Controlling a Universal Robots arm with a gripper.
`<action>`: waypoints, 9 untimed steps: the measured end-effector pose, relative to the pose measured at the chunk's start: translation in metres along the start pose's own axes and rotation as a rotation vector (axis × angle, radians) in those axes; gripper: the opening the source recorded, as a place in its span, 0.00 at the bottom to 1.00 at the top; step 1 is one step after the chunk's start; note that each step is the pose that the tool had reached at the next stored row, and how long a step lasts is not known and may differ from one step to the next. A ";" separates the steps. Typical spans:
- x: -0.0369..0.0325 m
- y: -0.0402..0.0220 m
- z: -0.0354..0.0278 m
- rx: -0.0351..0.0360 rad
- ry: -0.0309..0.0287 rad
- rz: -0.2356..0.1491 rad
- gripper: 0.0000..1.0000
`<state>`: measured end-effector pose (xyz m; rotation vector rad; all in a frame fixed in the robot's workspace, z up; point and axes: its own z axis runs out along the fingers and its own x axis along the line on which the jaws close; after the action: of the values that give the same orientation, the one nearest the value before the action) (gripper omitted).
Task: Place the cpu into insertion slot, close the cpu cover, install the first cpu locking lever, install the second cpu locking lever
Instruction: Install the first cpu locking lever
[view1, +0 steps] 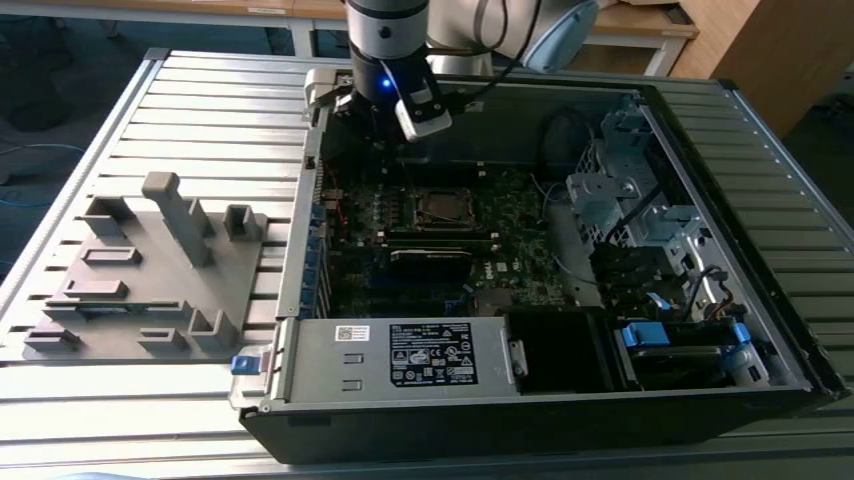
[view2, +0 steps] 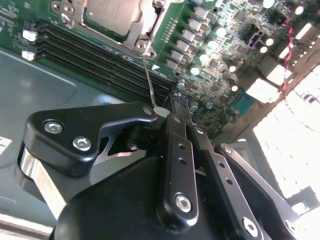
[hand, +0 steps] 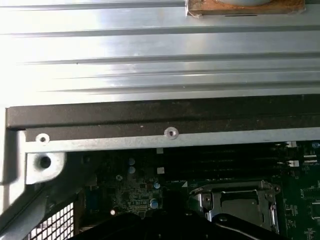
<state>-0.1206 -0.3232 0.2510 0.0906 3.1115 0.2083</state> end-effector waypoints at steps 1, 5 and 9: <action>-0.0019 0.0002 0.0002 0.0000 -0.0001 0.000 0.11; -0.0117 0.0008 0.0009 -0.0001 0.0000 0.000 0.11; -0.0267 0.0017 0.0016 0.0001 0.0000 0.000 0.11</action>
<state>-0.0938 -0.3228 0.2501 0.0906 3.1115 0.2081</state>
